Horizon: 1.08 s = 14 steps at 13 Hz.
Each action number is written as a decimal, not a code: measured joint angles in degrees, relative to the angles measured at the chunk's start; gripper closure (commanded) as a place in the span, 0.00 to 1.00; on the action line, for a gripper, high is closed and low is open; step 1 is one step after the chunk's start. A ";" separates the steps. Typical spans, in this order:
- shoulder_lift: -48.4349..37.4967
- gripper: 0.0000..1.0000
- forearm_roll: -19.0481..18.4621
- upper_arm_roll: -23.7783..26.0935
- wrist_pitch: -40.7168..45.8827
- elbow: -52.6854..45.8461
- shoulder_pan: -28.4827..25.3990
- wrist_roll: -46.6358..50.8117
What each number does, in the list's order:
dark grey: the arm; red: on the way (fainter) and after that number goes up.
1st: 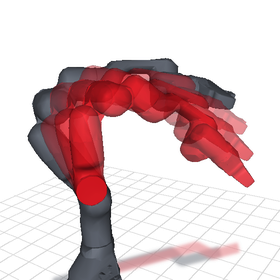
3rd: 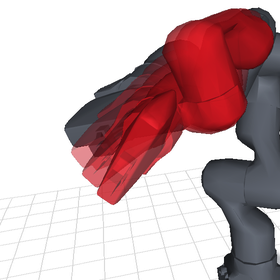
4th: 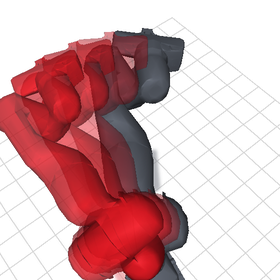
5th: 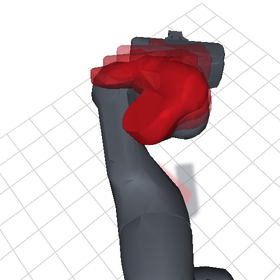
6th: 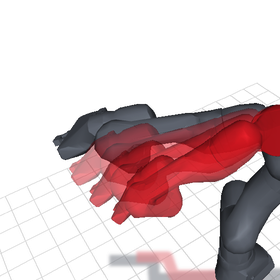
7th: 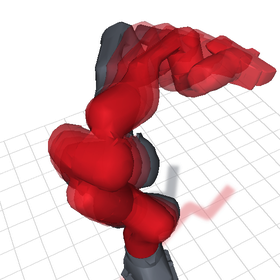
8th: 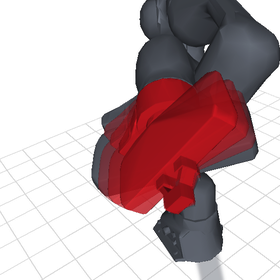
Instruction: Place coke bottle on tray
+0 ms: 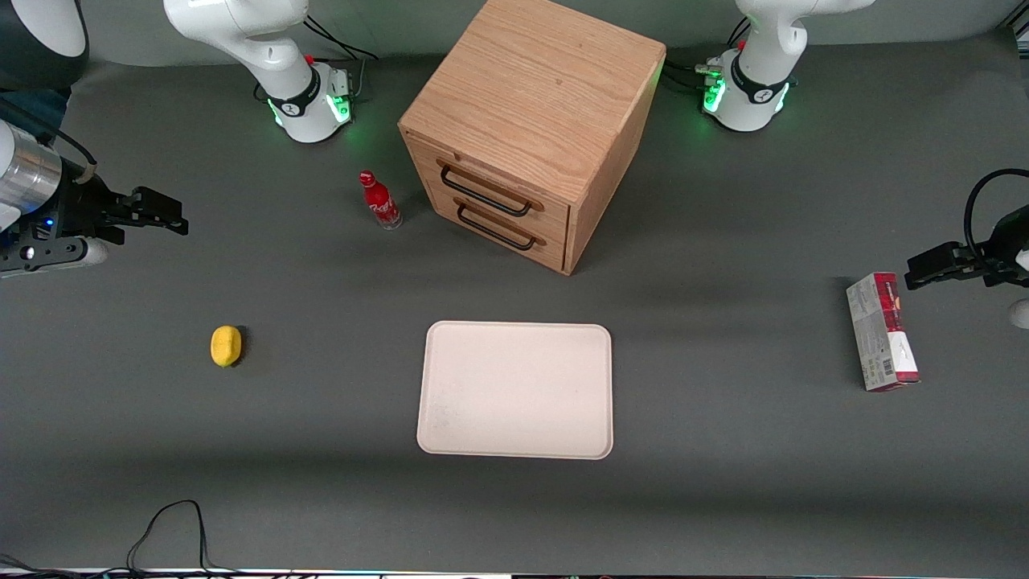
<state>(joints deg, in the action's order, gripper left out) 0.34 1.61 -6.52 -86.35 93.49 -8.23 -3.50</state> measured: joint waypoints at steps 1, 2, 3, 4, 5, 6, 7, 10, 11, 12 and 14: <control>0.00 0.00 0.00 0.00 0.05 0.00 0.00 0.01; 0.00 0.00 -0.01 0.00 0.08 0.00 0.00 0.07; 0.00 0.00 -0.01 0.00 0.09 0.00 0.00 0.10; 0.00 0.00 -0.01 -0.01 0.09 0.00 0.01 0.11; 0.00 0.00 -0.01 -0.03 0.10 0.00 0.01 0.11; 0.00 0.00 -0.01 -0.03 0.10 0.00 -0.01 0.11; 0.00 0.00 -0.01 -0.03 0.13 0.00 -0.07 0.11; 0.00 0.00 -0.01 -0.03 0.35 0.00 -0.21 0.11; 0.00 0.00 -0.01 -0.03 0.74 0.00 -0.20 0.11; 0.00 0.00 -0.01 -0.03 1.45 0.00 -0.21 0.11; 0.00 0.00 0.00 -0.03 2.47 0.00 -0.28 0.13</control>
<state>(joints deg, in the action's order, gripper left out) 0.34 1.60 -6.55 -83.88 93.48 -8.51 -3.37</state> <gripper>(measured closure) 0.000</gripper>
